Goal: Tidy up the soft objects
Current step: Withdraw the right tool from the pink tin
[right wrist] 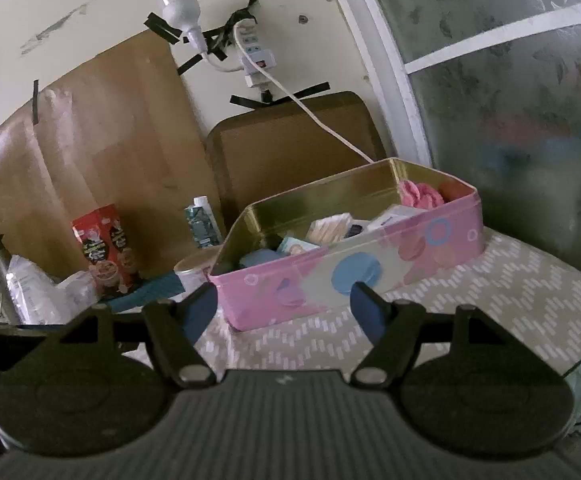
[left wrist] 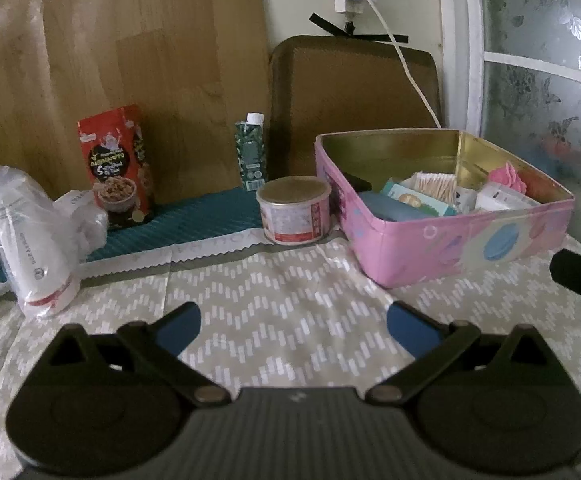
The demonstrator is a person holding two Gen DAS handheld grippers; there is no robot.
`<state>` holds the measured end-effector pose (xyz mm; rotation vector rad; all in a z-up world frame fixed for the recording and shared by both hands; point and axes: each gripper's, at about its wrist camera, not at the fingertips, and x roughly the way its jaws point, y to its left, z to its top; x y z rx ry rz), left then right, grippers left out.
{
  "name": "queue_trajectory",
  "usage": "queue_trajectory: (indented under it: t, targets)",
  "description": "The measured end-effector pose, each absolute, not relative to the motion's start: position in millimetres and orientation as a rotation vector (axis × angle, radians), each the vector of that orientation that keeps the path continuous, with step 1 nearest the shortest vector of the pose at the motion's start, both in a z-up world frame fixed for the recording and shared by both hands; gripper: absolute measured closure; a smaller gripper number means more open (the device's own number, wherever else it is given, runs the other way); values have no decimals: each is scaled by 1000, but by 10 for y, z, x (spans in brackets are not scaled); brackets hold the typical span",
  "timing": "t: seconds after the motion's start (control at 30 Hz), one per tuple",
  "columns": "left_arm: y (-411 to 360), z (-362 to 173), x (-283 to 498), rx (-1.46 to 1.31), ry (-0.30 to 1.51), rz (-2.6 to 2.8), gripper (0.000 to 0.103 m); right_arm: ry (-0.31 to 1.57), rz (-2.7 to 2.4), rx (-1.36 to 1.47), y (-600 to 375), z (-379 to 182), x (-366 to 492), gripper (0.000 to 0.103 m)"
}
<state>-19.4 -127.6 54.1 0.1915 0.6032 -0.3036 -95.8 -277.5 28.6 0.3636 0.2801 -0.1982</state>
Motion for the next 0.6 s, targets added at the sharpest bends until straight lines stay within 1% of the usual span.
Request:
queue_trajectory:
  t: [0.23, 0.6]
  targets:
    - [-1379, 451, -69, 203, 622, -314, 0, 272, -222, 352, -2835, 233, -867, 27]
    - [-1451, 356, 51, 195, 652, -346, 0, 310, -257, 360, -2894, 164, -776, 26]
